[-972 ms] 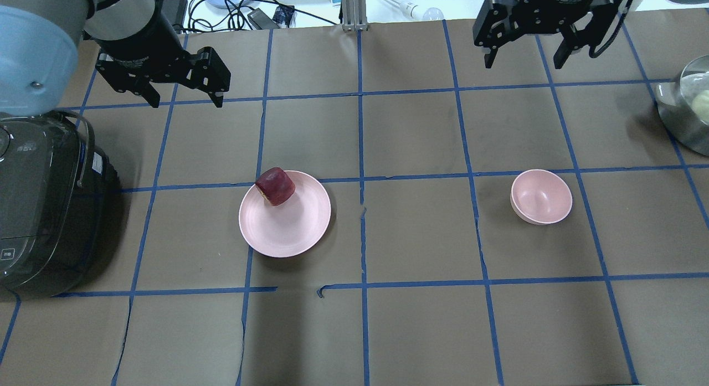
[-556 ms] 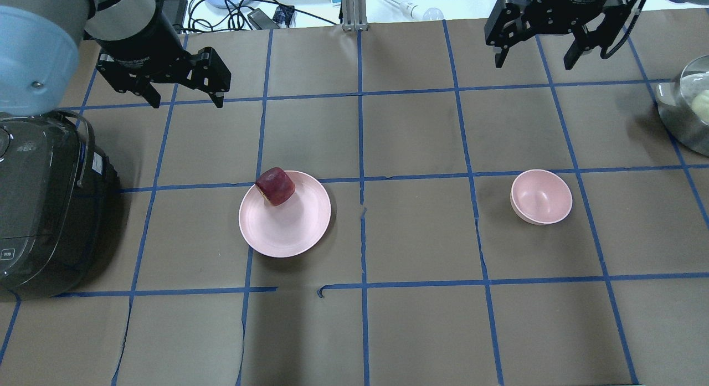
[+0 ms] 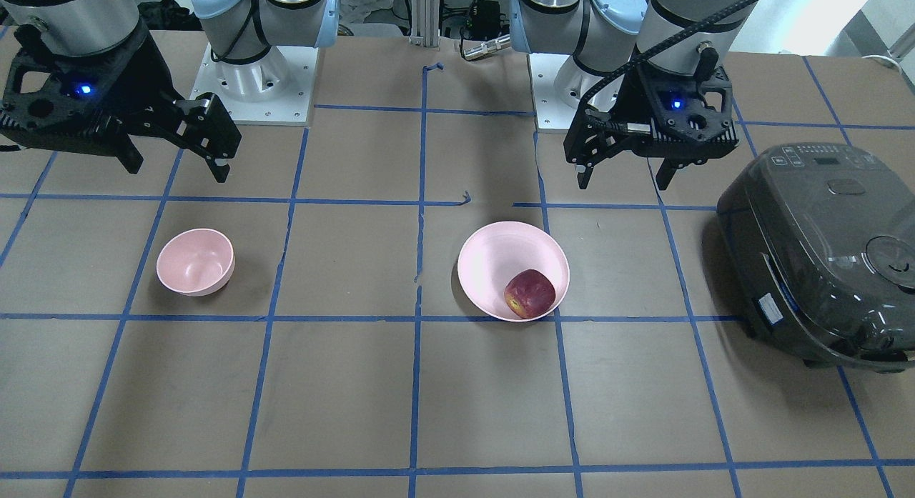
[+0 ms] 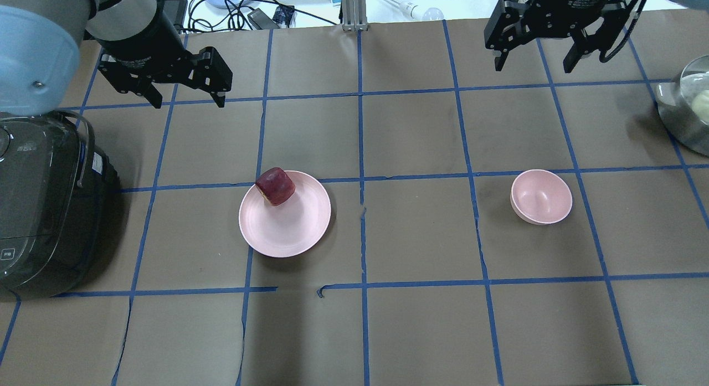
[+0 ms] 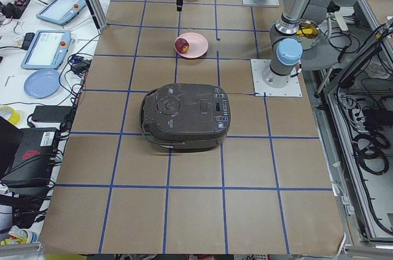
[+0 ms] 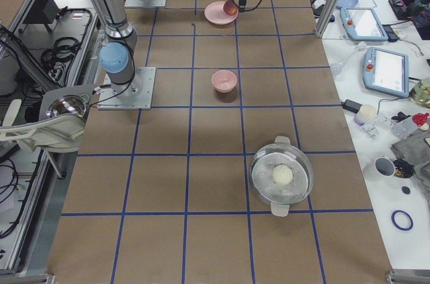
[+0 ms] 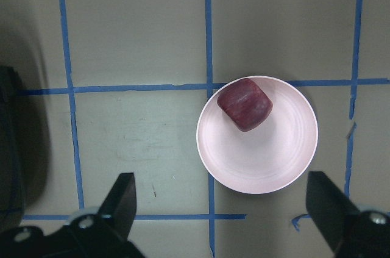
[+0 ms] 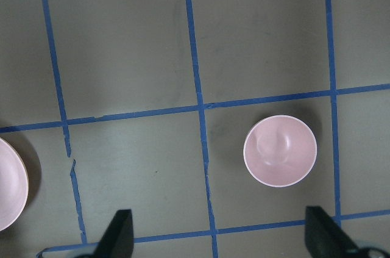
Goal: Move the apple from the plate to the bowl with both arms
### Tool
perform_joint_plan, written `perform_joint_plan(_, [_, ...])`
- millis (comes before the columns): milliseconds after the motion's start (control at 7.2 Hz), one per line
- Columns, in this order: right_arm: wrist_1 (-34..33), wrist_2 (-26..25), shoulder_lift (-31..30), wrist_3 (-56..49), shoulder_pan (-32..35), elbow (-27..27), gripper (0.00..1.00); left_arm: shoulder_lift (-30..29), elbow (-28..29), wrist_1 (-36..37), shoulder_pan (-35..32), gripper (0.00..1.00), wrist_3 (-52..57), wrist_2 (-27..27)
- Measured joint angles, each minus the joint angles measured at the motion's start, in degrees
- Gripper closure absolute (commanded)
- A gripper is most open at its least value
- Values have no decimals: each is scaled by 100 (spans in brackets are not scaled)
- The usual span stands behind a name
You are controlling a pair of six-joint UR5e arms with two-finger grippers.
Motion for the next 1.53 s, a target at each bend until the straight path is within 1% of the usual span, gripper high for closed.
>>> perform_joint_plan(278, [0,-1,1,-2,0,5,0,58,13,-42,-1,0,-6,-114])
perform_joint_plan(833, [65,-3,45,-141,10,17,0,80,22,-55,17,0,-2,-129])
perform_joint_plan(972, [66,-45,90,-296,-31,26,0,75,18,-54,32,0,1,-134])
perform_joint_plan(1111, [23,-165,146,-714,-156,85,0,61,13,-53,41,0,3,-144])
perform_joint_plan(1250, [-124,-356,197,-1357,-485,256,0,42,9,-53,44,0,2,-151])
perform_joint_plan(1528, [-653,-453,208,-2578,-1568,763,0,45,6,-57,55,0,9,-138])
